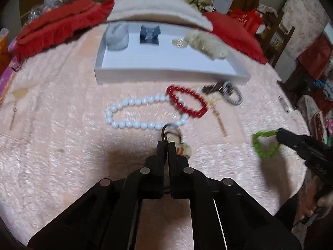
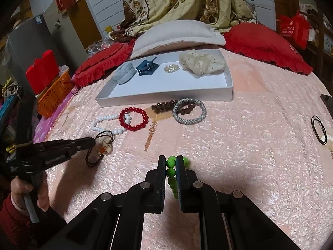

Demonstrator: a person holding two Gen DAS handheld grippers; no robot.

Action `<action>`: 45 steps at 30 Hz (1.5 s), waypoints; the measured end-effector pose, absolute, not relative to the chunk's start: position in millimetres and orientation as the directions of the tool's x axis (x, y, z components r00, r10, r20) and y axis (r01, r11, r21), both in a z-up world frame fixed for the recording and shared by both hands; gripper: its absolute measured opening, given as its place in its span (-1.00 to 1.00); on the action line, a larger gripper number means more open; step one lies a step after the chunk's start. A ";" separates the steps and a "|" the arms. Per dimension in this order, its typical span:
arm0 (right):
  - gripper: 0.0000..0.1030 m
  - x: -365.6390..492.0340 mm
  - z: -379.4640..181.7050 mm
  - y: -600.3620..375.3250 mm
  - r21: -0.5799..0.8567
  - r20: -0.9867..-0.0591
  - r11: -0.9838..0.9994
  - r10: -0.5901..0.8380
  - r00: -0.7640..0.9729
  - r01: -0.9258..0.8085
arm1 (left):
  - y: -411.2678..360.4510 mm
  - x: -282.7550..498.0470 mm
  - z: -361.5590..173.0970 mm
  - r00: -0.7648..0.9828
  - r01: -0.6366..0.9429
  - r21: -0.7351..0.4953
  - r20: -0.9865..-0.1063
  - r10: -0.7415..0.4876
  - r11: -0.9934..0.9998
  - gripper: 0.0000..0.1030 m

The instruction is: Organize jewelry

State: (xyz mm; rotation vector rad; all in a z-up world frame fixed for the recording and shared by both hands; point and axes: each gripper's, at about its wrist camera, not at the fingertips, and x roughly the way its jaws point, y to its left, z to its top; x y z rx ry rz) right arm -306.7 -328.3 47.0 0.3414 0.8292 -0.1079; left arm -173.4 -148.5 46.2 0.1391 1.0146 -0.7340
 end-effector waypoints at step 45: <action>-0.83 -306.1 56.8 -334.2 0.343 -0.714 0.916 0.110 0.692 0.208 | -175.1 -202.6 19.4 0.306 0.672 -0.118 -0.855 -0.419 0.731 -0.97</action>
